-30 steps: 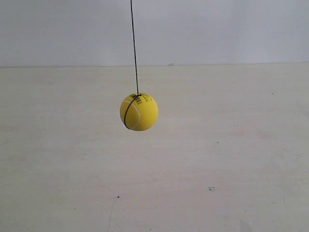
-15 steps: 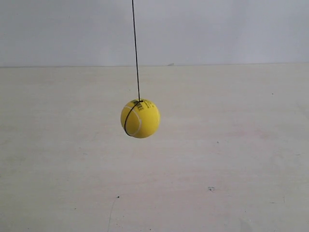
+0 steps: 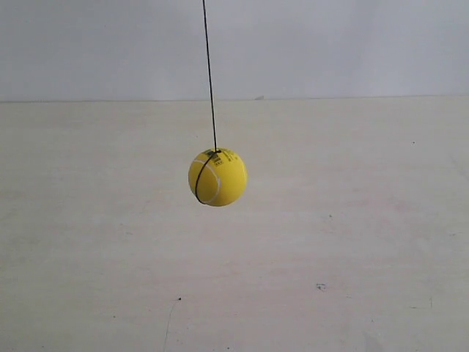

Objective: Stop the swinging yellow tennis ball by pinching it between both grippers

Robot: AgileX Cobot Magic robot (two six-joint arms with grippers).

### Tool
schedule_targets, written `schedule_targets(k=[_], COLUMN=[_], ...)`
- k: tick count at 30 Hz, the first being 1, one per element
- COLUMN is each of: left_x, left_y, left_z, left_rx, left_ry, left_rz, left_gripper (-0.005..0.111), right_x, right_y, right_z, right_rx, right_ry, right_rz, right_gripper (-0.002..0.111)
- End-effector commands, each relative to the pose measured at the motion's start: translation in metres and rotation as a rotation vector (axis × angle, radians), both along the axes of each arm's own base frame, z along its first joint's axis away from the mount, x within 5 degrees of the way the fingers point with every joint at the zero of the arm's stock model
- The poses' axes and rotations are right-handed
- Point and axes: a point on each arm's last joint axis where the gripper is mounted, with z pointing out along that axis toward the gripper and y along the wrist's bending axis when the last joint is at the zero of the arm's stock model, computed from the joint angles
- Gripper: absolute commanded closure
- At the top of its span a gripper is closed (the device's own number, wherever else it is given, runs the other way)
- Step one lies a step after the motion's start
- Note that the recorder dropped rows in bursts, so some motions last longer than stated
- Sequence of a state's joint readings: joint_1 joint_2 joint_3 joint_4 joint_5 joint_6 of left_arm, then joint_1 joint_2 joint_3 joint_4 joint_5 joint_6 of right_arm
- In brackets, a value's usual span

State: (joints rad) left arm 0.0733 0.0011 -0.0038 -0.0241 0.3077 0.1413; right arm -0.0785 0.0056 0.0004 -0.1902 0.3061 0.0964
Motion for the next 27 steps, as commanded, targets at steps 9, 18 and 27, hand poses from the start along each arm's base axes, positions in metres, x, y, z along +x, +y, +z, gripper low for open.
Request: schedule_targets(k=[9,18,27], left_x=[0.0001,0.0001,0.0001], left_y=[-0.0003,-0.0003,-0.0003], left_z=[-0.0012,-0.0012,-0.0012], left_rx=[0.001,0.001,0.001], left_ry=[0.002,0.002,0.002], left_rz=[-0.005,-0.005,-0.005], left_gripper=[0.102,0.102,0.102], right_x=[-0.0006,-0.0007,-0.0007], right_y=[0.0,0.0003,0.0003], right_z=[-0.0007,-0.001,-0.001], right_rx=[-0.005,0.055,0.066], right_ry=[0.007,0.003,0.002], right_rz=[0.0,-0.01,-0.013], right_gripper=[0.108,0.108,0.108])
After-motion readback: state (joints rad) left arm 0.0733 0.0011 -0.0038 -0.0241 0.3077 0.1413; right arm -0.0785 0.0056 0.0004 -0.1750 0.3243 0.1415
